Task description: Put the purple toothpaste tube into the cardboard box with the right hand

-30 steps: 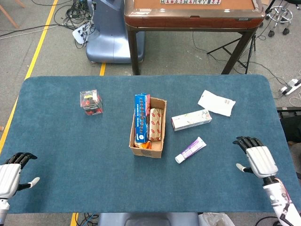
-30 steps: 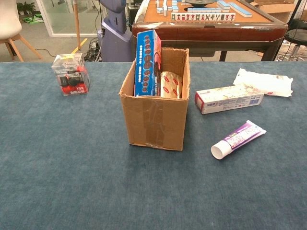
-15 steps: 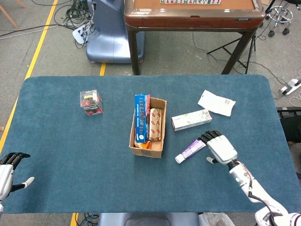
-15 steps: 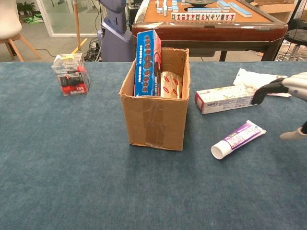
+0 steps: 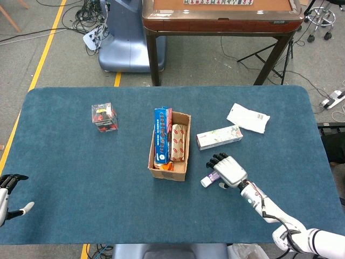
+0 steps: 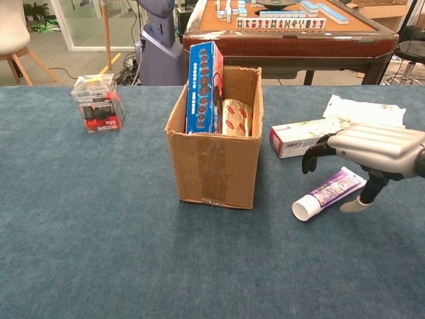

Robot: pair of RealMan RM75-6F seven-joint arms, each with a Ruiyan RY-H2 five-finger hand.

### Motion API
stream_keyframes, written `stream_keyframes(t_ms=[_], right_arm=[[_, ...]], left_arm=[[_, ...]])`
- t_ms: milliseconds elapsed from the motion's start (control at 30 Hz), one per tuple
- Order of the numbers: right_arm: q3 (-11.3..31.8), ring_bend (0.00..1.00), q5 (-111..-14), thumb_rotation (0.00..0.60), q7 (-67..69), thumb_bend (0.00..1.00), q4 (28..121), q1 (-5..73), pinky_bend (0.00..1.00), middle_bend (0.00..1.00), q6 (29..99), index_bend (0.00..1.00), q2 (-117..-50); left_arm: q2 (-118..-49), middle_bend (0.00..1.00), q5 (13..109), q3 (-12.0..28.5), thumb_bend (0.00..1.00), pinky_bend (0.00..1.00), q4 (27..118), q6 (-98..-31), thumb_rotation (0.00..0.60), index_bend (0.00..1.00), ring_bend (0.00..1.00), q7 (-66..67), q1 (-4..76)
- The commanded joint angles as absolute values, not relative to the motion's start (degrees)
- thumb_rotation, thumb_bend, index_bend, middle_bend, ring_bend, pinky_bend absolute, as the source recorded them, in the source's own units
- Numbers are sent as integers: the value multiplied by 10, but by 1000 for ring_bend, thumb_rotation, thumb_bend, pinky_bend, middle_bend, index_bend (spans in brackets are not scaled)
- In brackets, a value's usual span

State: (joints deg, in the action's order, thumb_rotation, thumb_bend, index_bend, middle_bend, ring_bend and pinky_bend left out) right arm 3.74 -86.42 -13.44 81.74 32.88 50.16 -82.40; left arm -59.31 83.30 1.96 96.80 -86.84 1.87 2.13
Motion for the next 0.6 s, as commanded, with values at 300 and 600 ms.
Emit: stream_keyframes(t_ms=[300, 600], right_arm=[[27, 187, -840, 600, -150, 191, 789, 345, 234, 337, 481, 362, -858], [22, 253, -834, 600, -149, 465, 763, 350, 234, 399, 489, 431, -884]], left_arm=[[-587, 295, 838, 18, 112, 349, 975, -874, 600, 304, 212, 18, 16], [-583, 295, 839, 18, 112, 349, 979, -876, 600, 305, 212, 13, 13]])
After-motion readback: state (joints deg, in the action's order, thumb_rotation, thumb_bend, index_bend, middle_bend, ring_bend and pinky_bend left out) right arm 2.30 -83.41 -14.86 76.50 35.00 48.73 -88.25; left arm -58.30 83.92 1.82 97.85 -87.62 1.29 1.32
